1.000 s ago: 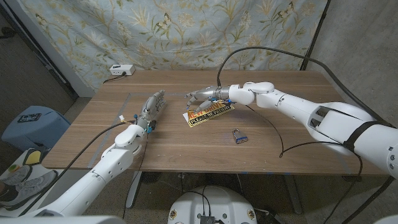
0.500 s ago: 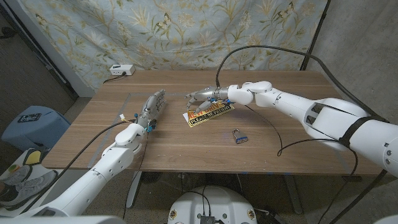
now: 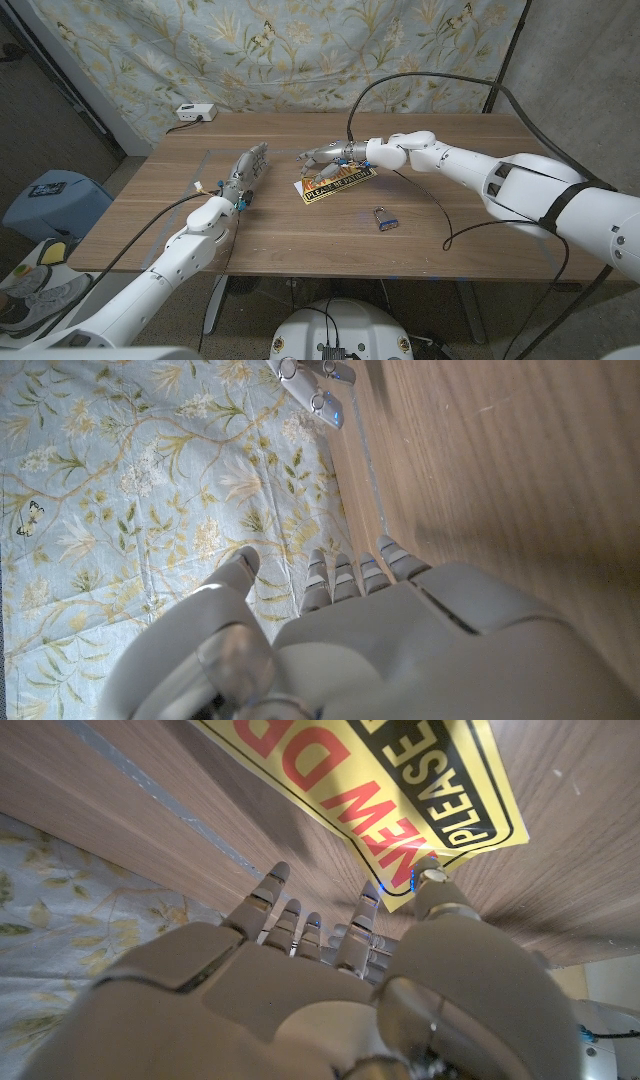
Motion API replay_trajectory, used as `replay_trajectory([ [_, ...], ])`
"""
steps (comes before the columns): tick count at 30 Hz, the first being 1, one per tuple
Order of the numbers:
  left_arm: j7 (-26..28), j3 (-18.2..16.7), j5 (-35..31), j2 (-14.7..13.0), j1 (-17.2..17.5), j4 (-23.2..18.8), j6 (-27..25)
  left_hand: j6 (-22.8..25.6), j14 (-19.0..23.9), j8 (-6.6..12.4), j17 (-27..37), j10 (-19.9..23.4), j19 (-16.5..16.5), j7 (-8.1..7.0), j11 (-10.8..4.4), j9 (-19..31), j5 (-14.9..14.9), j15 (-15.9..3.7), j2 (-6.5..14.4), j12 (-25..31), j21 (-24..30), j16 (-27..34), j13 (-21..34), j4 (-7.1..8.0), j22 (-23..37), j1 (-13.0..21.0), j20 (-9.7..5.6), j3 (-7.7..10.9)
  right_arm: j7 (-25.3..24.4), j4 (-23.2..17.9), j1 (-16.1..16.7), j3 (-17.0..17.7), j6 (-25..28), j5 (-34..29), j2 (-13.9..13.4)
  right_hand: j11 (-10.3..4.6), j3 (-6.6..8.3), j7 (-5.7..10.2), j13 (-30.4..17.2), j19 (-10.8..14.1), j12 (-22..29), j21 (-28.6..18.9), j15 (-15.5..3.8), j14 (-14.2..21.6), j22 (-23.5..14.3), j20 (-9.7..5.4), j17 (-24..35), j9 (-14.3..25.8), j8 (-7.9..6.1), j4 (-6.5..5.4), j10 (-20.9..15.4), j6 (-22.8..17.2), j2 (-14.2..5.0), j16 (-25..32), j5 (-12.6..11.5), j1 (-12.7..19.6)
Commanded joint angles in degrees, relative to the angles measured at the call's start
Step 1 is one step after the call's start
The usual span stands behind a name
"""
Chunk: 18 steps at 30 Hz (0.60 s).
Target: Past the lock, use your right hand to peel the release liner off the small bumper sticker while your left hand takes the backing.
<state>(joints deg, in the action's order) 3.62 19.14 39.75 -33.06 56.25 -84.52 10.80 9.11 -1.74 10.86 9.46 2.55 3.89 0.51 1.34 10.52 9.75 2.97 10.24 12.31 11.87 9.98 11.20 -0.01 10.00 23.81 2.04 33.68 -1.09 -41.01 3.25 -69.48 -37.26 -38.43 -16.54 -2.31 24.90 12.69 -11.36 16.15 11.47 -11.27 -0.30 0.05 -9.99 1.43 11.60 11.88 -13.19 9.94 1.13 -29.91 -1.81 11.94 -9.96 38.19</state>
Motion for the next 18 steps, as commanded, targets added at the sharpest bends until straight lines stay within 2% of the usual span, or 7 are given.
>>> replay_trajectory([
  [1,0.8,0.1,-0.3,0.0,0.2,-0.9,-0.4,0.3,0.4,-0.08,0.1,0.4,0.5,-0.13,0.1,0.2,0.4,0.21,0.0,0.0,-0.2,0.2,0.1,-0.07,0.2,-0.4,0.29,0.41,-3.7,6.4,-1.8,-2.7,-2.6,0.1,2.7,-0.11,0.07,0.02,-0.2,0.8,0.5,-0.6,-0.05,0.9,-0.1,-0.33,0.3,0.3,-0.67,-0.27,-0.9,-0.9,0.21,0.7,-0.4,0.7],
  [7,1.3,0.1,-0.3,-0.1,0.6,-1.5,-0.6,0.3,0.4,-0.06,0.2,0.4,0.5,-0.14,0.02,0.2,0.4,0.22,0.0,0.0,-0.2,0.2,0.2,-0.05,0.2,-0.5,0.26,0.46,-5.7,9.4,-2.5,-4.1,-3.8,0.3,3.8,-0.07,-0.08,0.01,-0.2,1.3,0.7,-0.7,-0.36,1.5,-0.2,-0.48,0.3,0.5,-1.21,-0.27,-1.7,-2.0,0.38,0.9,-0.4,1.0],
  [18,1.5,0.5,-0.6,0.1,0.8,-1.9,-0.6,0.3,0.6,-0.08,0.2,0.5,0.8,-0.11,-0.05,0.2,0.4,0.27,0.0,0.0,-0.1,0.3,0.2,0.01,0.2,-0.7,0.33,0.55,-8.2,10.3,-3.1,-5.9,-5.1,0.2,3.5,-0.34,-0.38,-0.02,-0.2,2.1,1.0,-0.9,-0.66,2.7,-0.2,-0.8,0.4,1.0,-2.26,-0.33,-3.0,-4.1,0.64,1.3,-0.5,1.5],
])
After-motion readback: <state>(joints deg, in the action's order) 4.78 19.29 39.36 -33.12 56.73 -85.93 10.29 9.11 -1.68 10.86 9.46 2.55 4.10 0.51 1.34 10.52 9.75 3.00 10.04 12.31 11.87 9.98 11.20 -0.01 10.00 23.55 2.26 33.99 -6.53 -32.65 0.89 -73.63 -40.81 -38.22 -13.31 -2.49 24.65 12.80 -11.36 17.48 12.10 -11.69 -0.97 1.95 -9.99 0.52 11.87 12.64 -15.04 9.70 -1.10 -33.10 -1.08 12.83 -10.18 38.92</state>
